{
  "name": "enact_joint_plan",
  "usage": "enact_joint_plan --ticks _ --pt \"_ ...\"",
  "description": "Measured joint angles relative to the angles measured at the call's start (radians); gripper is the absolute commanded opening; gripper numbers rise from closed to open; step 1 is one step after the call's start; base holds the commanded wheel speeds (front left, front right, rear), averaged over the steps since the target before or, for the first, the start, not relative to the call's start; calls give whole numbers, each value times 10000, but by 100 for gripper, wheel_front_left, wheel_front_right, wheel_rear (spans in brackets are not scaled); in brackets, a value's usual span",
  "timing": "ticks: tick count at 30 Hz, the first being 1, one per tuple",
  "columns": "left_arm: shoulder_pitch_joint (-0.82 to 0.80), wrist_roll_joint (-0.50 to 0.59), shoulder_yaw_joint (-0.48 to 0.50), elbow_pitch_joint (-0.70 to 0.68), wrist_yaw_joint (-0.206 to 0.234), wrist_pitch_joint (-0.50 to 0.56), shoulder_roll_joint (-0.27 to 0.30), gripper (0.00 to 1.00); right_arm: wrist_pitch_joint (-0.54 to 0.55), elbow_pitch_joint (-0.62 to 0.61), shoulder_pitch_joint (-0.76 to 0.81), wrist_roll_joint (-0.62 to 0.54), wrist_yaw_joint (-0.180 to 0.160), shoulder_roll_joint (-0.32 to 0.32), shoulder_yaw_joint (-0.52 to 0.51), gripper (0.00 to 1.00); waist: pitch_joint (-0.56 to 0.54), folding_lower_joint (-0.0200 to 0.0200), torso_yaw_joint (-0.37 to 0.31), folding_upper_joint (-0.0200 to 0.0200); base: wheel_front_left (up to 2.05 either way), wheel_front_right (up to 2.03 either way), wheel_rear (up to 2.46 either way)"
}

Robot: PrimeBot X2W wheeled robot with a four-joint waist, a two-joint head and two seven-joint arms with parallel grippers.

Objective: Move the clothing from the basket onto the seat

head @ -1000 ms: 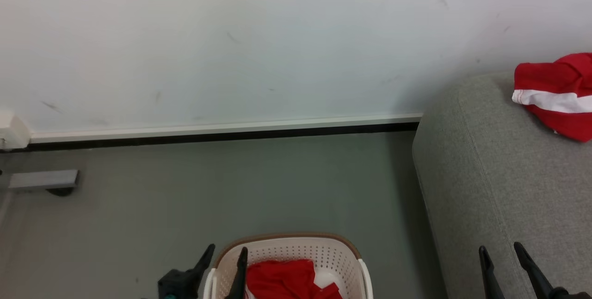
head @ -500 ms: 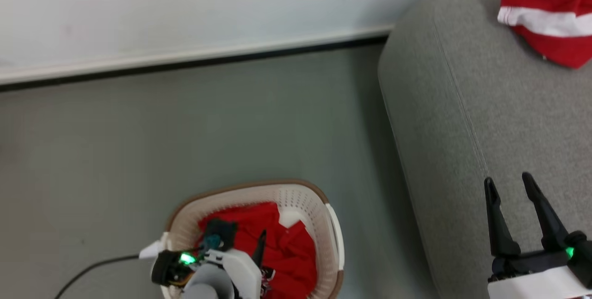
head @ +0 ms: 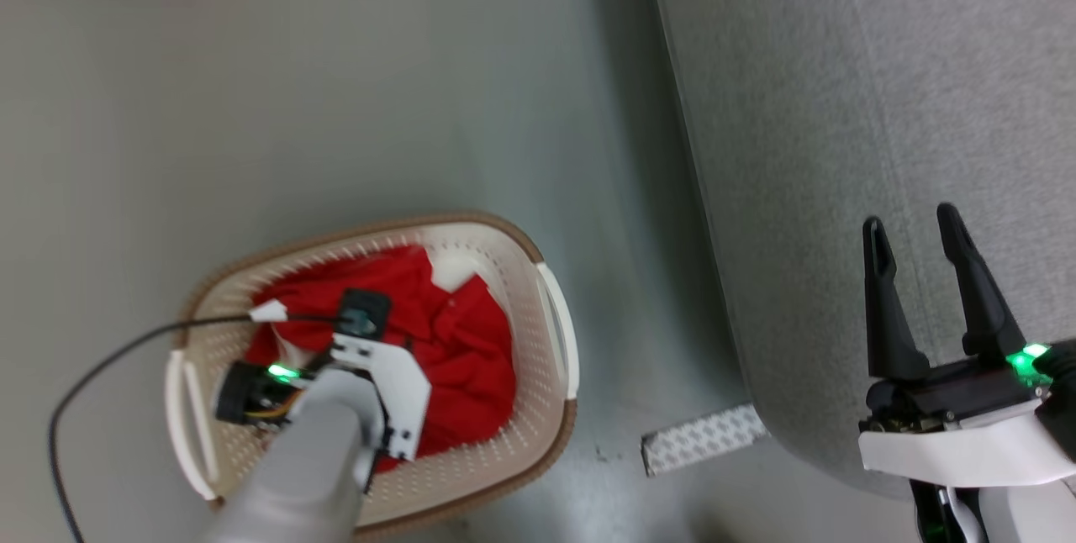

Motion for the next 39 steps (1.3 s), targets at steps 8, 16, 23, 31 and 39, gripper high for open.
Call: enact_joint_plan --ticks 8,16,23,31,39 --pt "-1306 142 -54 1005 594 46 527 100 0 -826 -324 127 0 -31 35 100 1826 -1 -481 0 0 0 0" --pt "-1768 132 -113 1204 545 -8 767 100 0 -1097 -333 40 0 -75 27 100 2711 -2 -475 -1 8 8 8" --pt "-1877 -90 -171 1319 84 -255 723 100 -4 -1517 -251 -627 -2 -21 -213 100 3165 -3 143 -1 18 18 18" --pt "-2044 -199 -353 1377 -389 -610 671 100 -13 -1747 -111 -1187 -58 105 -221 100 3424 -3 601 -1 9 9 9" --pt "-2203 -73 -826 1404 -915 -895 418 45 -17 -1749 -129 -1214 -59 242 -226 100 3451 -4 547 -1 1 1 1"
